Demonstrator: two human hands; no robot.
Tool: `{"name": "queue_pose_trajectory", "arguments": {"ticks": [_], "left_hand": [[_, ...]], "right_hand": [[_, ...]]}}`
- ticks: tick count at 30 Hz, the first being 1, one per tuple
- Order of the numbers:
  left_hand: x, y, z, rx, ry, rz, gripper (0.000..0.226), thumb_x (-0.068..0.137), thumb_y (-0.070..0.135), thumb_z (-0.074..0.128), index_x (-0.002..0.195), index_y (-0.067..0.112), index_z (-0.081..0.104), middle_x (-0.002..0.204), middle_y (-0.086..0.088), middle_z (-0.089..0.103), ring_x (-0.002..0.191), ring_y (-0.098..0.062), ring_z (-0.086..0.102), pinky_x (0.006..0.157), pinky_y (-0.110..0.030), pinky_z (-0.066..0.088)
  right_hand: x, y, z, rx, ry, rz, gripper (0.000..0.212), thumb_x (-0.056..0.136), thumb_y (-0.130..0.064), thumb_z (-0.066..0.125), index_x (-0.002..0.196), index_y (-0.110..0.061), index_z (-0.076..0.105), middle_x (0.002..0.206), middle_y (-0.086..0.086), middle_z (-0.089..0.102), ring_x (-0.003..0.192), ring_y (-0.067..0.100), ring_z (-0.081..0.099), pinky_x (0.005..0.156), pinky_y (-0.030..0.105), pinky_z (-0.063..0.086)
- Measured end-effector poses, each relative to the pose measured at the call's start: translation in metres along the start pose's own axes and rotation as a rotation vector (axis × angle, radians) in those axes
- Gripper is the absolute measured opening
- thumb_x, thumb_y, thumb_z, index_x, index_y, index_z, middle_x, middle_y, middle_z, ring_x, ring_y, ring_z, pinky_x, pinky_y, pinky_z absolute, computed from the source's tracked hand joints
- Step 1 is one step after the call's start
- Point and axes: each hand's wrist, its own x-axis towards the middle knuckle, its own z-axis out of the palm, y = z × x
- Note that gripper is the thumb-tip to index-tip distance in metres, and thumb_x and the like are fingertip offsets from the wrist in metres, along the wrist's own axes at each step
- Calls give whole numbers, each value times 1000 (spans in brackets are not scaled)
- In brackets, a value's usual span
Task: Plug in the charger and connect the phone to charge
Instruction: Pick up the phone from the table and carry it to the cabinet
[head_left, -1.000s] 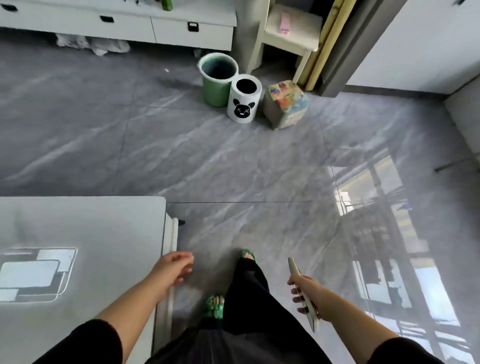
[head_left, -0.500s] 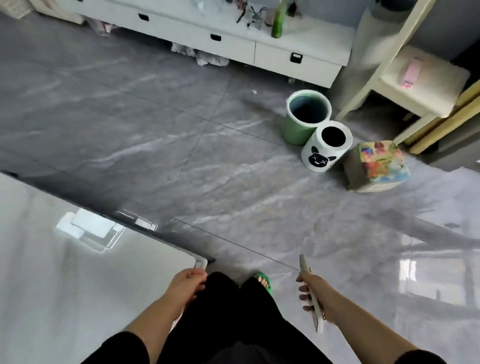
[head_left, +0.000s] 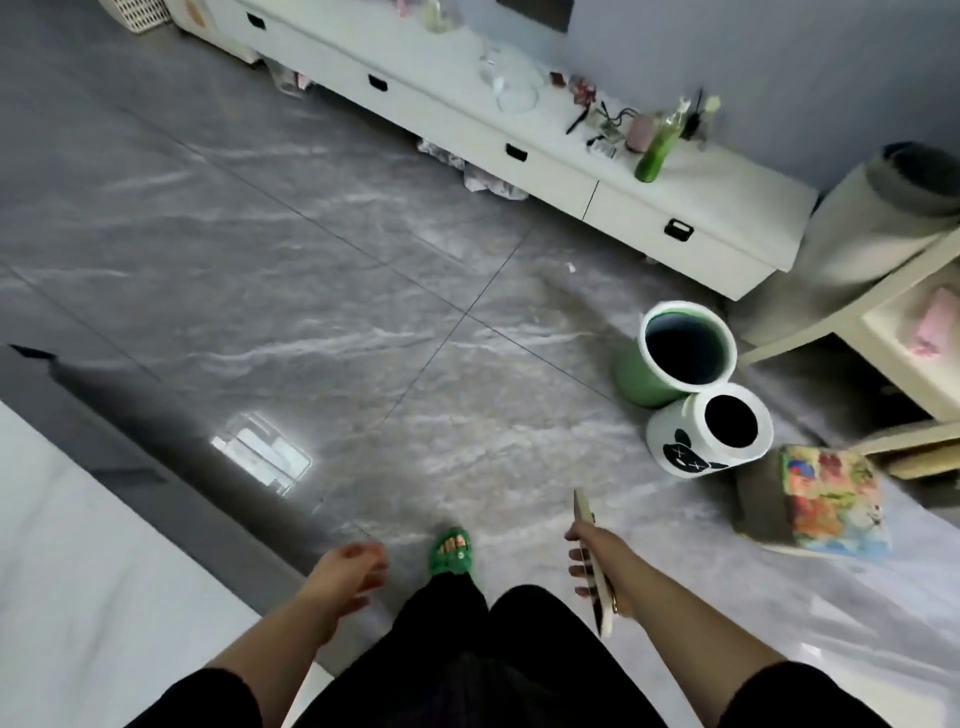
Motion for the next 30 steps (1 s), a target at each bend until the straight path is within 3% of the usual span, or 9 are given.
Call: {"name": "queue_pose_trajectory", "arguments": {"ticks": [4,10,15,20,23,30], "left_hand": [[36,90,8,-54,-53,27,6,92,20,57,93,19,63,100,-5,67,92,-21,64,72,-29,44],[103,215,21,-110,-112,62,18,90,25,61,106,18,64,105,-2,71,93,-16,67,77,-32,48],[148,293,35,-81,-79,29,27,90,22,62,115,14,62,114,-9,68,102,-23,65,83,-35,46],[182,361,31,-54,-15,-3,26,92,11,58,116,4,60,102,-14,64,87,-24,61,67,-28,44],[206,406,15,-90,38,-10,25,91,9,58,115,3,60,97,-14,64,86,-25,60,66,-28,44],[283,530,-39,-114,47,-8,25,91,19,60,115,11,62,112,-10,67,95,-24,63,83,-34,42]], "right_hand": [[19,-60,-16,14,-13,58,42,82,-27,62,118,-9,50,83,10,42,67,25,46,61,36,40],[66,-154,-59,28,-16,147,40,76,-28,67,109,-9,55,87,12,44,68,26,47,61,35,41],[107,-260,-77,-94,-70,198,36,78,-30,66,106,-11,53,92,12,39,73,26,43,64,35,39],[129,-382,-51,-219,-70,94,27,76,-28,64,97,-13,56,87,11,43,68,25,47,58,30,42],[139,-463,-22,-245,-39,32,22,75,-30,65,91,-16,60,87,10,49,71,25,51,60,31,46],[171,-626,41,-206,-27,-73,30,72,-28,66,97,-13,61,87,9,54,73,23,55,61,31,50]]}}
